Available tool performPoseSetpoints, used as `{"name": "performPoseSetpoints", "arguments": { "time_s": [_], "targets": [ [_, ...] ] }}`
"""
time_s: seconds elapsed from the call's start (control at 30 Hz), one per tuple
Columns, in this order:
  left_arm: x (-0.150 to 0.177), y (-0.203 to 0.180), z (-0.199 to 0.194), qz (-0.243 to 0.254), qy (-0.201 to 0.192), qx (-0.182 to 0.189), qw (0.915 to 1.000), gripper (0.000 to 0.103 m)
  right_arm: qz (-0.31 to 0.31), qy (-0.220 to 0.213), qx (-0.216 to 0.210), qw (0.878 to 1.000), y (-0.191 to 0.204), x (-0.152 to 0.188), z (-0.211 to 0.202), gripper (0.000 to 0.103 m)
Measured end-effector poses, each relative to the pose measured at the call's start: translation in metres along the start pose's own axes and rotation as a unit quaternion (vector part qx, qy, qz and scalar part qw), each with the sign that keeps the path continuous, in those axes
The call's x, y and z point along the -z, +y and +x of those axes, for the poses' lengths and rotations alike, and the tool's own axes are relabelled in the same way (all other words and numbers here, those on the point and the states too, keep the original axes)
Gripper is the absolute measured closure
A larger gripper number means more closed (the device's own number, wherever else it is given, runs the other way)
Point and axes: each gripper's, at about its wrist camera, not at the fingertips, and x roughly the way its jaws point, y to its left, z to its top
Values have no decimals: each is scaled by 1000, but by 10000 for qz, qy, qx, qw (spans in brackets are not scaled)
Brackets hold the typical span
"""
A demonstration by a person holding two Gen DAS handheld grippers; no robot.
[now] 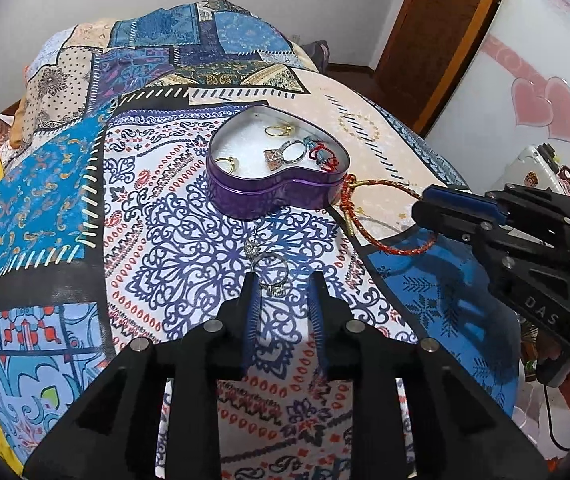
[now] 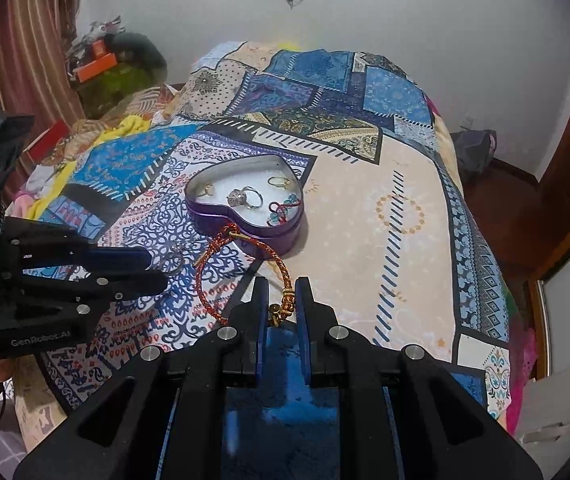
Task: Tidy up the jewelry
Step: 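Grasp the silver ring with the left gripper while the right gripper lifts the beaded bracelet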
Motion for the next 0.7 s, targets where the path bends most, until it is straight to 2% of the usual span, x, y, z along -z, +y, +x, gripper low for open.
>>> {"name": "performPoseSetpoints", "arguments": {
  "time_s": [0.13, 0.5, 0.57, 0.7],
  "targets": [
    [-2, 2, 10, -47, 86, -84, 9999, 79, 74, 17, 0, 10000, -6, 2, 1, 91],
    [-8, 2, 18, 27, -27, -189, 9998, 79, 191, -26, -87, 9998, -12, 2, 0, 91],
    [-8, 2, 18, 22, -56, -202, 9998, 83, 201, -54, -95, 9997, -11, 1, -1, 91],
    [-7, 2, 15, 49, -113, -240, 9996, 83, 226, -106, -93, 9996, -12, -3, -3, 91]
  ]
}}
